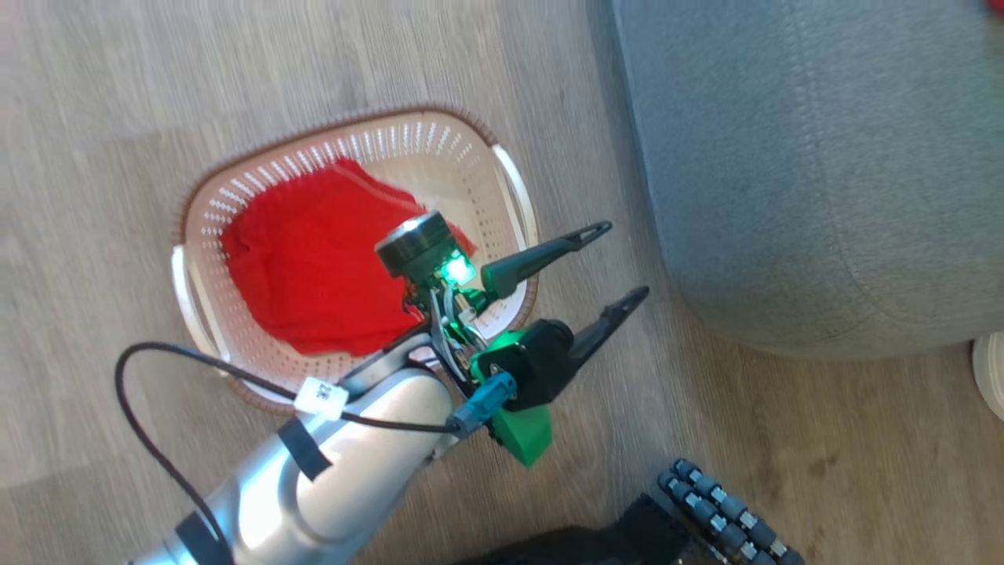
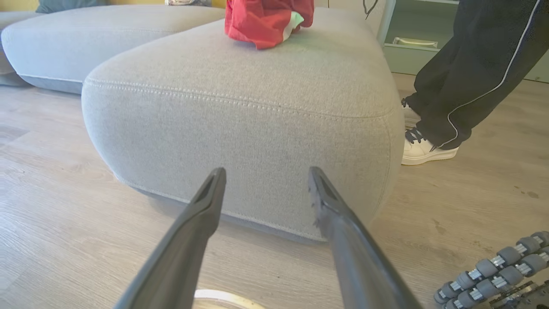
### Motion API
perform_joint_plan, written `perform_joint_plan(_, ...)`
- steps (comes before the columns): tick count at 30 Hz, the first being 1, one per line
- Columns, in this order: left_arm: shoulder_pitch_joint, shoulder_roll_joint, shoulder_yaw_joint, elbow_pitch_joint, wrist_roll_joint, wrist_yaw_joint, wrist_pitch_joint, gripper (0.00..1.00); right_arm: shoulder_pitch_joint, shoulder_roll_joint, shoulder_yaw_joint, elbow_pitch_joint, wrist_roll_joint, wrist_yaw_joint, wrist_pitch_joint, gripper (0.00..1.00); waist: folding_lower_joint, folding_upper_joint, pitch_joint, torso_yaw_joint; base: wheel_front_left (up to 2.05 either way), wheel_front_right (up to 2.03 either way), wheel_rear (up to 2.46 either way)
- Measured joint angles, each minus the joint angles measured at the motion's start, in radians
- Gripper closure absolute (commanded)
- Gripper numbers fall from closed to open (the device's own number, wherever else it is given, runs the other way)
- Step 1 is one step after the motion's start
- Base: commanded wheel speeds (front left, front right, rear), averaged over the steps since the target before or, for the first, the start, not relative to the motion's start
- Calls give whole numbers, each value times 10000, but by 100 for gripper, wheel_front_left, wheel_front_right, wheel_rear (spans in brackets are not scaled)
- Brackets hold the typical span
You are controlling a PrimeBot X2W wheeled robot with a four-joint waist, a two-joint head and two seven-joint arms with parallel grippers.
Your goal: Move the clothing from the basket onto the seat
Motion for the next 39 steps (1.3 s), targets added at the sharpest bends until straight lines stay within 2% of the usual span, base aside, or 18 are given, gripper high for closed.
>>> perform_joint_plan(7,732,-420,144,2,-236,136,0,0,1134,-38,1106,-938,573,0,-6,0,0,0,-1205,86,0,0,0)
perform_joint_plan(11,995,-525,322,-13,-244,169,0,0,1673,-336,1616,-1666,1057,0,-167,0,-1,0,-1840,169,0,0,0)
perform_joint_plan(18,1545,-740,853,-134,-247,282,0,0,2887,-880,2190,-3494,1852,0,-704,0,-1,0,-2871,481,0,0,0)
perform_joint_plan(25,2298,-821,1480,-326,-251,539,2,0,4429,-899,2059,-6119,2038,0,-769,0,-1,0,-3814,891,0,0,0)
perform_joint_plan(28,2610,-882,1866,-384,-345,711,2,0,5187,-723,1772,-7298,1942,0,-771,0,-1,1,-4177,1113,0,0,0)
perform_joint_plan(31,2975,-949,2303,-422,-422,888,2,0,6108,-284,1611,-8374,1814,0,-769,0,-1,1,-4502,1383,0,0,0)
perform_joint_plan(39,3731,-1103,3482,-489,-510,1406,2,0,8072,497,1843,-10333,1112,0,-769,0,-1,1,-5121,2202,0,0,0)
